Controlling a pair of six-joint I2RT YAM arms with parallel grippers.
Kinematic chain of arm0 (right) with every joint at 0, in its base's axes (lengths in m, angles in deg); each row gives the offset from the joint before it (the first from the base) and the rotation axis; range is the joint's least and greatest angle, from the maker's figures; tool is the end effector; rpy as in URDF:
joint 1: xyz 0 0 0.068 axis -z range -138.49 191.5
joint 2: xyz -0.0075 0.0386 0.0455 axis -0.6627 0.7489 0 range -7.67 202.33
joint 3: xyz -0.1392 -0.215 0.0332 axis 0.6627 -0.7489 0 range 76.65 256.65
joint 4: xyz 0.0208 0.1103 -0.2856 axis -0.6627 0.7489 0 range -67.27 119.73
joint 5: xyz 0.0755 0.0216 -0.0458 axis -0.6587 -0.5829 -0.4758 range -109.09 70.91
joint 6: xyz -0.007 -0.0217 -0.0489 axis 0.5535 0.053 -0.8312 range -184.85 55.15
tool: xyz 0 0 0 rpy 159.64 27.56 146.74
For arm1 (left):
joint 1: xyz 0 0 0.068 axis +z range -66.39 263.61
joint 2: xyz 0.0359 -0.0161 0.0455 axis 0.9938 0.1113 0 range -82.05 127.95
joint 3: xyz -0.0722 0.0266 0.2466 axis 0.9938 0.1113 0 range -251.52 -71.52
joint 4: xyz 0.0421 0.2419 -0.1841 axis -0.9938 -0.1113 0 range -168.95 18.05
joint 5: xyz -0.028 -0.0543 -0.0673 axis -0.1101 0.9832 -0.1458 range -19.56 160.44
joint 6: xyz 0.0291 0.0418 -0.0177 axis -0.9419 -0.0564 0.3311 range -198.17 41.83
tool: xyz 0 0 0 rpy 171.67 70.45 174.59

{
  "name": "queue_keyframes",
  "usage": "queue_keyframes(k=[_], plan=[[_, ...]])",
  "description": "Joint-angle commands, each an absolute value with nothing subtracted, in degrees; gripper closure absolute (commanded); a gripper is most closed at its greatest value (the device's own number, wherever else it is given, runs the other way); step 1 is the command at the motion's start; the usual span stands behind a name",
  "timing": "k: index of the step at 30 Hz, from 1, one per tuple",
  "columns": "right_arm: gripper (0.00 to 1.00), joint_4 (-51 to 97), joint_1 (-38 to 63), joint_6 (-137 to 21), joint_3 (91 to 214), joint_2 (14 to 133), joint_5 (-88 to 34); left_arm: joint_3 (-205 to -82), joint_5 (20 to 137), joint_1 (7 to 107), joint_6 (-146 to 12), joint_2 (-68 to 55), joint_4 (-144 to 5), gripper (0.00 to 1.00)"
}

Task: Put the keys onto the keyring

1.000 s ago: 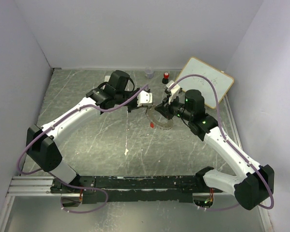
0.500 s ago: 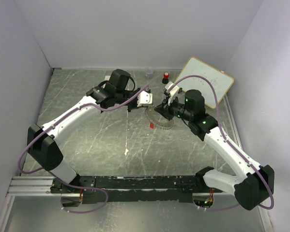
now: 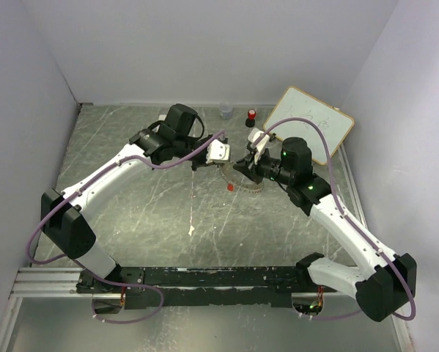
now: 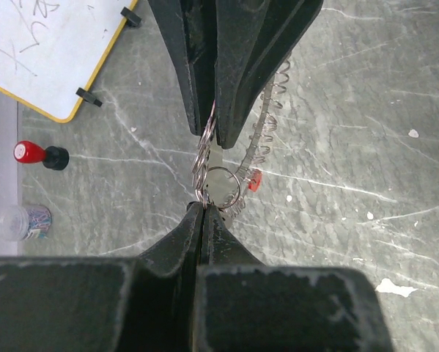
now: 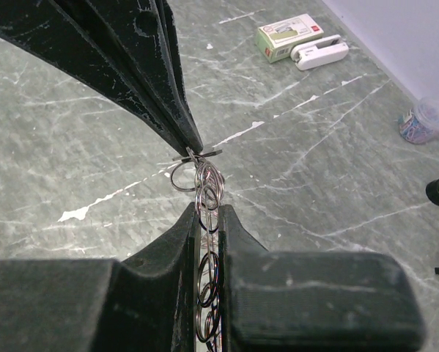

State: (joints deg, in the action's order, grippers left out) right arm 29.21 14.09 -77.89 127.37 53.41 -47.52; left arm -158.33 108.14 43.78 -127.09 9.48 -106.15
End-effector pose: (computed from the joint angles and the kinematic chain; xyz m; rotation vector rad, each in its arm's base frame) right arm 0.2578 0.1530 0.3072 -0.9628 1.6102 0.6346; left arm 0.2956 -0.2749 0.3339 1.7386 1.2798 -0.6443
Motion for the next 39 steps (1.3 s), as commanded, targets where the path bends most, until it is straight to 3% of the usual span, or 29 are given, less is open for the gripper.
queue_keyframes(k=[1,39], plan=[[1.0,29.12,14.18,-80.67,130.43,54.52,-50.79,-160.9,110.97,43.89,-128.77,9.55,-107.38,0.93],[1.0,33.1,14.08,-87.36,132.11,51.95,-51.25,-163.19,110.47,44.18,-131.34,11.84,-112.61,0.93]])
